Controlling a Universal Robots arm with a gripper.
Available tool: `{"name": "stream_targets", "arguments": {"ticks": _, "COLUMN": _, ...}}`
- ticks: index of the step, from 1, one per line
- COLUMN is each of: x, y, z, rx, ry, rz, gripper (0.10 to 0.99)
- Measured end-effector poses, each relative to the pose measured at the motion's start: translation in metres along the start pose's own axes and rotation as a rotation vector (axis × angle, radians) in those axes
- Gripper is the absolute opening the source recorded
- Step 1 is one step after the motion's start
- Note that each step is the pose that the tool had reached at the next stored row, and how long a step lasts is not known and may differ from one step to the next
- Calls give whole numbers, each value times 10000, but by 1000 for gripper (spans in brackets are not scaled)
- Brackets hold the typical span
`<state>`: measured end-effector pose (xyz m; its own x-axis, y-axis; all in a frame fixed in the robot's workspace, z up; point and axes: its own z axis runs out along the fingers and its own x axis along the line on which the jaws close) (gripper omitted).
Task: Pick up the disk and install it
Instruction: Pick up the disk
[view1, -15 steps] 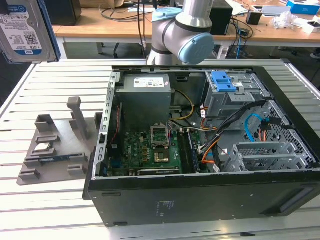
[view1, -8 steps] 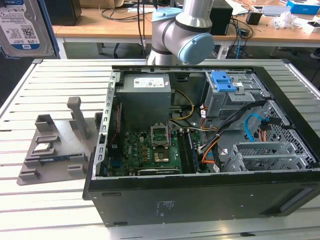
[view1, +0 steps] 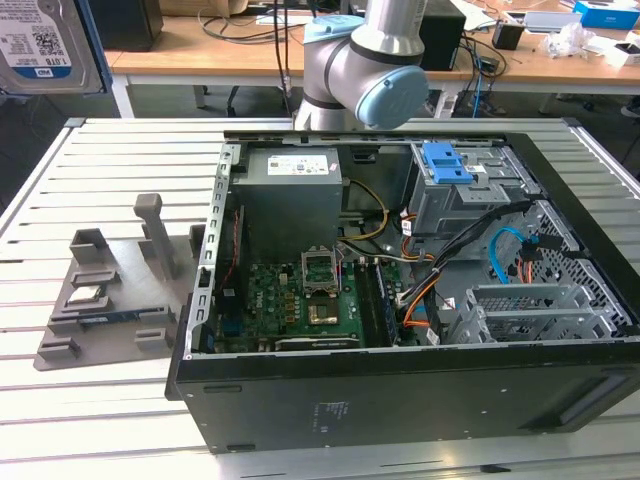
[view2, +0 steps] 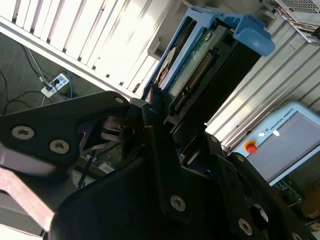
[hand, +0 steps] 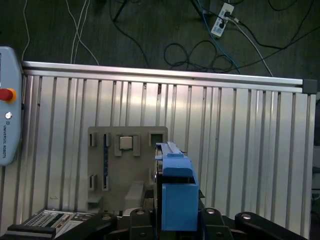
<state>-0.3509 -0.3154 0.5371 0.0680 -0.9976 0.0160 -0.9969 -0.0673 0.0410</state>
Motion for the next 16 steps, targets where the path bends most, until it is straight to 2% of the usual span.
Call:
{"name": "stream_targets", "arguments": {"ticks": 4, "x": 1, "y": -1, "z": -1, "rx": -2, "ry": -2, "rz": 0, "gripper": 369}}
{"name": "stream_targets", "arguments": {"ticks": 6, "x": 3, "y": -33, "z": -2, "rx": -2, "ry": -2, "rz": -2, "gripper": 369}}
{"name": "stream_targets", "arguments": {"ticks": 11, "x": 14, "y": -194, "z": -9, "rx": -2, "ry": -2, "rz": -1, "gripper": 369}}
{"name": "stream_targets", "arguments": {"ticks": 16, "x": 31, "y": -445, "z": -19, "rx": -2, "ry": -1, "rz": -2, "gripper": 369}}
